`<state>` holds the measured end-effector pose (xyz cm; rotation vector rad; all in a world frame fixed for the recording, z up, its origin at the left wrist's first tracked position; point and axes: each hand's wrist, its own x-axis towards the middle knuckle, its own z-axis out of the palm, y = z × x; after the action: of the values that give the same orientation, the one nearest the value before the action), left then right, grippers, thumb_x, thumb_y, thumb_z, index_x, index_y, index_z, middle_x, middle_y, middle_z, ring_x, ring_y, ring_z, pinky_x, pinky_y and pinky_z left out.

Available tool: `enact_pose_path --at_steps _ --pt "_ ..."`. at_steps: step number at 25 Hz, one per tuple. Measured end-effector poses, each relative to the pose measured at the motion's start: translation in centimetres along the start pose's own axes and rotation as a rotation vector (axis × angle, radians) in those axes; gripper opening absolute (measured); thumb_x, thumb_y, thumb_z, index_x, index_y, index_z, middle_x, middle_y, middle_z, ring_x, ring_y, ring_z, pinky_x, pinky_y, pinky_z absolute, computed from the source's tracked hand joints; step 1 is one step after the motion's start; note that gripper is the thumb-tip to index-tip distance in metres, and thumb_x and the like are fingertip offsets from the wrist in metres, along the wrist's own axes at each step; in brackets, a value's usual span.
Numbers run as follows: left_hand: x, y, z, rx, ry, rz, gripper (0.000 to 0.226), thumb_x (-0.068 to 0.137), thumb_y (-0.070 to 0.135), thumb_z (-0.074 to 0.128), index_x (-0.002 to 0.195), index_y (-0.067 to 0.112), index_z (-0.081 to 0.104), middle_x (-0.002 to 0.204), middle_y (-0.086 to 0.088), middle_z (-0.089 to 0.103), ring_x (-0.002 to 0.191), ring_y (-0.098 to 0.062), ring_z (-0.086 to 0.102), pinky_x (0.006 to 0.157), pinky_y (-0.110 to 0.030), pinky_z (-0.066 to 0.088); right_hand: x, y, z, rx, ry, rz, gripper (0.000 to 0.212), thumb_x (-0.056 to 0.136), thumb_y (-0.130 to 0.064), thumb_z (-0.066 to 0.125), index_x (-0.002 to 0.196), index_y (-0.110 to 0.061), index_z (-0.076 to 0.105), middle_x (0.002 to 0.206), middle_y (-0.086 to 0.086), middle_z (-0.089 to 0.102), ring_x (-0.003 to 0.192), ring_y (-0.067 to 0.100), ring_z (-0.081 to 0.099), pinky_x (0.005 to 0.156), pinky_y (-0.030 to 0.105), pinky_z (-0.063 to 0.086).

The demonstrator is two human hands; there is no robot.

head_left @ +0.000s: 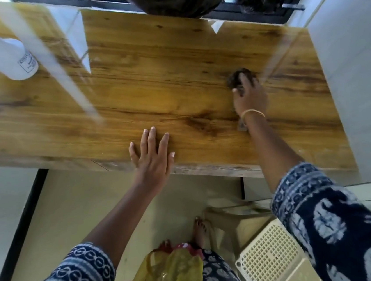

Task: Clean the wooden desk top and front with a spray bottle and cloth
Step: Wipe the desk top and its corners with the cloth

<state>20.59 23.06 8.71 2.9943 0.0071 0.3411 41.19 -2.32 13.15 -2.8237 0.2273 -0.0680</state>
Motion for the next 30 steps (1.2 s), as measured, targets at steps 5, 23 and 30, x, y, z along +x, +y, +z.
enact_pose_path --at_steps 5,23,30 --pt "0.0 -0.1 -0.1 -0.073 -0.048 0.001 0.052 0.099 0.042 0.029 0.139 0.015 0.048 0.151 -0.022 0.036 0.142 -0.038 0.032 0.106 -0.064 0.024 -5.3 2.3 -0.5 -0.004 0.084 0.532 0.055 0.102 -0.043 0.03 0.155 -0.033 0.018 0.163 0.007 0.017 0.15 0.031 0.013 0.12 0.045 0.016" --pt "-8.8 -8.5 -3.8 -0.138 -0.111 -0.012 0.073 0.085 0.023 0.065 0.148 0.01 0.031 0.161 -0.01 0.02 0.15 -0.025 0.016 0.112 -0.065 0.012 -16.9 -6.8 2.5 0.052 0.075 0.379 0.056 0.102 -0.038 0.035 0.155 -0.029 0.021 0.163 0.007 0.018 0.15 0.029 0.014 0.121 0.044 0.016" --pt "-9.8 -11.8 -4.6 -0.073 -0.155 -0.217 0.076 0.083 0.022 0.065 0.149 0.008 0.028 0.16 -0.016 0.018 0.15 -0.03 0.011 0.114 -0.064 0.009 -20.9 -21.0 7.0 0.017 -0.143 -0.361 0.055 0.099 -0.039 0.042 0.152 -0.03 0.03 0.158 0.009 0.03 0.147 0.033 0.023 0.117 0.045 0.025"
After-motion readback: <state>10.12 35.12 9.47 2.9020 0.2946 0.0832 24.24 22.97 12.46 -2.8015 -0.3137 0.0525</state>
